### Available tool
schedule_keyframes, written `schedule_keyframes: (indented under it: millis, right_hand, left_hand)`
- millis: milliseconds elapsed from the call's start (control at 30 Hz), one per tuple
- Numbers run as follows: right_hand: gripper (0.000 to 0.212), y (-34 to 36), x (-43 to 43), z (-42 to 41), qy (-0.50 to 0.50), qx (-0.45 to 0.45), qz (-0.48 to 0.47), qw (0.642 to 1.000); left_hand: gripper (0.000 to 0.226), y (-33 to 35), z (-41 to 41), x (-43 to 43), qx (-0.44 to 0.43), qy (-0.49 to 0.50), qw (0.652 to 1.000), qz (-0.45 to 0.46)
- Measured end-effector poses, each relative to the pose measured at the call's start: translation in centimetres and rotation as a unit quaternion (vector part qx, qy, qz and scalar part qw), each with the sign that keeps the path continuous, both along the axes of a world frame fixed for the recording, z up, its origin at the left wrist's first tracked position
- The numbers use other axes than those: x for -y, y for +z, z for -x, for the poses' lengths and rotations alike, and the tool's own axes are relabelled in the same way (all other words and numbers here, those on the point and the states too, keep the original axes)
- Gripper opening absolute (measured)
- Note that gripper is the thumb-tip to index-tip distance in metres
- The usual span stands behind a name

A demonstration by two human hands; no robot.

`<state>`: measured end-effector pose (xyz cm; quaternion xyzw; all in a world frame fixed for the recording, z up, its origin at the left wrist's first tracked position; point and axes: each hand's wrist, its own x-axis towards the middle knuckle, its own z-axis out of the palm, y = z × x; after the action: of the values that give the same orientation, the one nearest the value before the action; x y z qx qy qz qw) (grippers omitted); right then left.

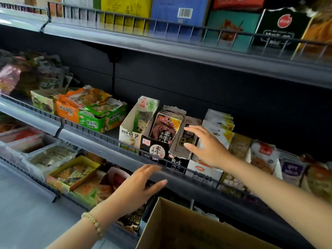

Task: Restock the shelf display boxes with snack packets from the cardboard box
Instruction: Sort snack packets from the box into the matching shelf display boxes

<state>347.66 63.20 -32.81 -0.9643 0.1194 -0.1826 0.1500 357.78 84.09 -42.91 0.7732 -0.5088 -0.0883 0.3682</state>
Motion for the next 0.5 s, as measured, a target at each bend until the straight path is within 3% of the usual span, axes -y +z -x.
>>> schedule_keyframes:
  millis: [267,367,500]
  right_hand:
    - [0.042,-10.9,-5.0,11.9,0.052,-0.093,-0.147,0.983]
    - [0.039,-16.7,-6.5,14.8,0.045,-0.141,-0.215,0.965]
    - [0.058,-23.3,-7.4,17.8,-0.008,-0.252,-0.295,0.921]
  left_hand:
    - [0.086,-6.2,7.8,-6.8,-0.158,0.009,0.985,-0.068]
    - [0.088,-7.2,9.7,-8.2,-0.149,0.028,0.987,-0.058]
    - [0.079,-7.1,10.8,-8.5,-0.101,0.049,0.992,-0.059]
